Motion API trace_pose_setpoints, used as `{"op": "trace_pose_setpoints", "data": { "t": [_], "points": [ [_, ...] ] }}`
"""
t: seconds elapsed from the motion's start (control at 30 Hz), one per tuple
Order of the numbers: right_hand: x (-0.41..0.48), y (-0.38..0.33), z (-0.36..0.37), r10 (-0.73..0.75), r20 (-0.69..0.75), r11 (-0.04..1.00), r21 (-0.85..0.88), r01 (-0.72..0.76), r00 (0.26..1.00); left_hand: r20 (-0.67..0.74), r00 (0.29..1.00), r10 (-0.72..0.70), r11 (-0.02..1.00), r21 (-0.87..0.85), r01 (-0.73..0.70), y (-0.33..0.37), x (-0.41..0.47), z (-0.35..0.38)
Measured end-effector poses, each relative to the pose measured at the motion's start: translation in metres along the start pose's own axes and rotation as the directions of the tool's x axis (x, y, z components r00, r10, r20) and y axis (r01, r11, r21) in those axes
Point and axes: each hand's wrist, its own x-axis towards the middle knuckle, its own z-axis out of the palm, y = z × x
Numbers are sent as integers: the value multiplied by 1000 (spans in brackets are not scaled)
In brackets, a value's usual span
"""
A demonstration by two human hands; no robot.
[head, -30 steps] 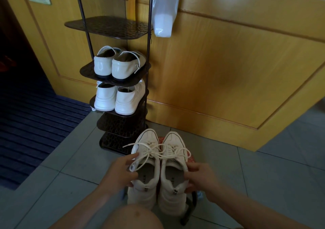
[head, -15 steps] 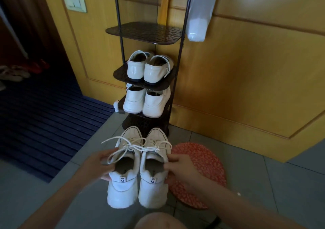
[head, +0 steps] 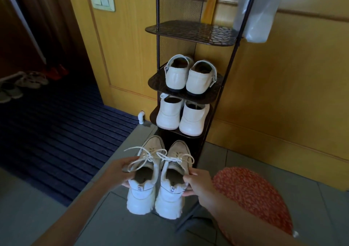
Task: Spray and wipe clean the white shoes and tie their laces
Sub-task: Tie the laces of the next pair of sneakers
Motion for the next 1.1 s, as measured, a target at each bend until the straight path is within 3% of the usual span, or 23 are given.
{"op": "trace_pose_setpoints", "data": {
  "t": [0.17, 0.3, 0.4, 0.9, 1.1],
  "points": [
    [39, -5, -2, 5, -65, 1000, -23, -6, 998, 52, 998, 46, 999, -6, -46, 3, 38, 7],
    [68, -11, -10, -129, -91, 988, -93, 120, 987, 62, 995, 78, 997, 13, -79, 9, 71, 8],
    [83, -21, -12, -67, -100, 998, -10, 66, 993, 67, 994, 89, 996, 18, -90, 15, 90, 15],
    [121, -3, -19, -229, -165, 970, 48, 239, 960, -40, 994, 99, 993, 62, -96, 7, 144, 37],
    [125, -10, -23, -323, -197, 946, -45, 321, 926, -103, 986, 129, 991, 48, -125, 10, 155, 43]
  ]
}}
